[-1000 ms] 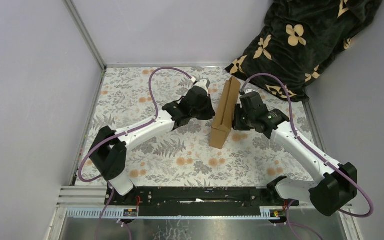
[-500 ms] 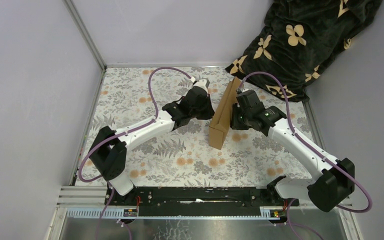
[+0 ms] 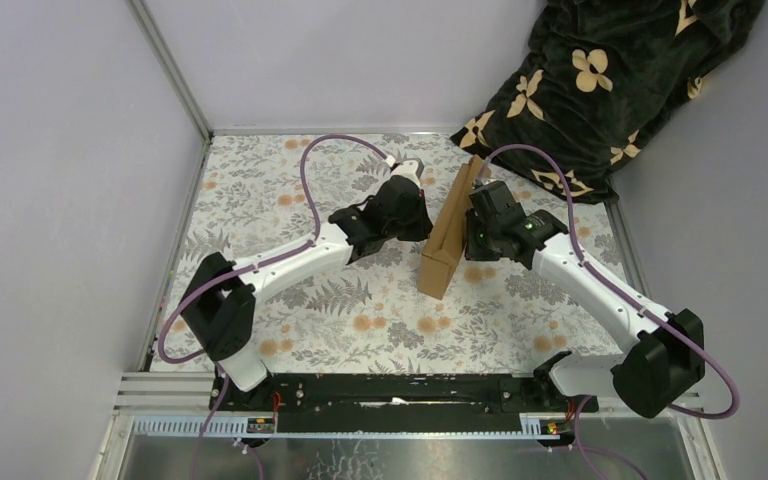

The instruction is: Fold the paper box

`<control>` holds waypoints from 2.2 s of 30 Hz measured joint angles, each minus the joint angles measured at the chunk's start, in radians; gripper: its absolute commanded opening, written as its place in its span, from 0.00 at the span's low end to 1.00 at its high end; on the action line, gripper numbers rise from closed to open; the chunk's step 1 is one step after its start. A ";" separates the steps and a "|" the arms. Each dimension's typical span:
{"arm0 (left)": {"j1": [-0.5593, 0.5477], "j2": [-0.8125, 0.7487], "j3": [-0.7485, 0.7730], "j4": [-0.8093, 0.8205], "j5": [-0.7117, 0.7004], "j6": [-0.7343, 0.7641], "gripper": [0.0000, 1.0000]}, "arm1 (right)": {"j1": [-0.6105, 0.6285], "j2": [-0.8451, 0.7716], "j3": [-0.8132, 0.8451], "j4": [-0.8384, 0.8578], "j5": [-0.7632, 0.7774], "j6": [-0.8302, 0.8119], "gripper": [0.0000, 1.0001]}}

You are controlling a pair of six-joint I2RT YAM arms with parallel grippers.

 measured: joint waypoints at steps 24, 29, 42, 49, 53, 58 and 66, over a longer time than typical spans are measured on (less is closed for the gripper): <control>-0.036 0.033 0.031 0.006 -0.077 -0.009 0.15 | 0.015 0.088 0.075 -0.037 0.052 0.018 0.26; -0.037 0.035 0.032 0.006 -0.083 -0.009 0.15 | 0.018 0.091 0.079 -0.040 0.061 0.019 0.26; -0.059 0.035 0.032 0.008 -0.080 -0.010 0.15 | 0.035 0.032 0.059 -0.074 0.107 0.006 0.31; -0.060 0.035 0.032 0.008 -0.073 -0.010 0.15 | 0.041 0.030 0.065 -0.095 0.132 -0.012 0.36; -0.065 0.034 0.028 0.006 -0.060 -0.011 0.15 | 0.042 0.019 0.079 -0.109 0.153 -0.023 0.41; -0.077 0.034 0.019 0.002 -0.041 -0.013 0.15 | 0.040 -0.021 0.096 -0.123 0.177 -0.043 0.43; -0.090 0.034 0.020 0.002 -0.004 -0.014 0.15 | 0.015 -0.071 0.120 -0.125 0.177 -0.060 0.43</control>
